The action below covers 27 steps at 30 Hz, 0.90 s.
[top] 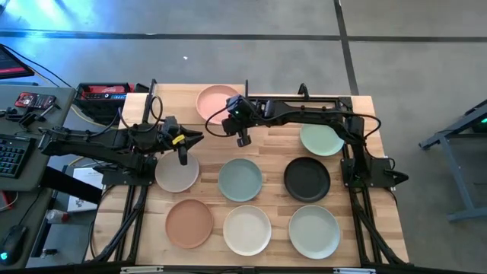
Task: Place and stack plates onto a shelf
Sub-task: Put the light orange plate on the shelf
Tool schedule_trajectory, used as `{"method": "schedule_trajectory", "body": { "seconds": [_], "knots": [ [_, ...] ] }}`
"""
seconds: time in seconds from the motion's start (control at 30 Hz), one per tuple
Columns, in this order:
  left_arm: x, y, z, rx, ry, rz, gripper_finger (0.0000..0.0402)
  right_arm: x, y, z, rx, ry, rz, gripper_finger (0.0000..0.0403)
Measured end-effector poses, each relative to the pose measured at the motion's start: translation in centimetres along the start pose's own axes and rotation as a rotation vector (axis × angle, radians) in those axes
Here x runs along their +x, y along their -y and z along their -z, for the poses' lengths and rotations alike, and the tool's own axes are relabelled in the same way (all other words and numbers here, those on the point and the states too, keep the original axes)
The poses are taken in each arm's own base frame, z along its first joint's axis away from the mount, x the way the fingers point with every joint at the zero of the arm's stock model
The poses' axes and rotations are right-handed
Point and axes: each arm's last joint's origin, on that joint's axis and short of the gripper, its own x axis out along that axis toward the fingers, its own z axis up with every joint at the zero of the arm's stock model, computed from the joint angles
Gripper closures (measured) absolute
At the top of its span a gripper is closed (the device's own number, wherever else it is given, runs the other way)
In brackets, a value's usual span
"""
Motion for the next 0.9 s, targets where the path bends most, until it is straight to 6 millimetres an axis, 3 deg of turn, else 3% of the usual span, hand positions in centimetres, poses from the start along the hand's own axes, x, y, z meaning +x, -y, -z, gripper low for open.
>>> {"method": "schedule_trajectory", "body": {
  "seconds": [0.5,0.9],
  "knots": [
    [0.0,0.0,0.0,-0.001,0.0,0.0,0.0342,-0.01,0.07,0.02,-0.007,-0.012,0.017,0.04],
    [0.0,0.0,0.0,-0.001,0.0,0.0,0.0342,-0.06,0.25,-0.15,-0.007,-0.023,0.067,0.0324]
  ]
}}
